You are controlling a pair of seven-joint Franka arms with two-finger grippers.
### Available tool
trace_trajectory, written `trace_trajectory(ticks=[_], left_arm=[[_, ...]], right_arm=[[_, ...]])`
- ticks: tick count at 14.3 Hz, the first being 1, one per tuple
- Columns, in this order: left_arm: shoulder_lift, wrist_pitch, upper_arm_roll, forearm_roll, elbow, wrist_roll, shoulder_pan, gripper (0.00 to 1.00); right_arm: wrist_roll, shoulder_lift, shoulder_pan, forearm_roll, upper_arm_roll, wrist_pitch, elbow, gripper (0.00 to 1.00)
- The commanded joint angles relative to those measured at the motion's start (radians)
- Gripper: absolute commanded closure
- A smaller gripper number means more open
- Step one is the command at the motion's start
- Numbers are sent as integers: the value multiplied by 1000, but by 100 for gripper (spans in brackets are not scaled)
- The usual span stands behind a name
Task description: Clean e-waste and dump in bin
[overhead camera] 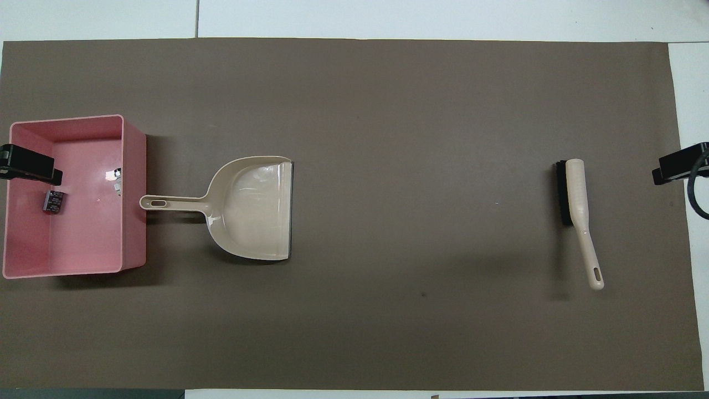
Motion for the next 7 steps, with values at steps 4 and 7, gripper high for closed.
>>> trace_trajectory(ticks=[4,7], left_arm=[[13,-21,-3,-16,29,-24,3,2],[13,-21,-3,-15,29,-26,2,2]], right_arm=[[15,-18,-4,17,3,2,-19,0],[15,-18,-4,17,3,4,-19,0]])
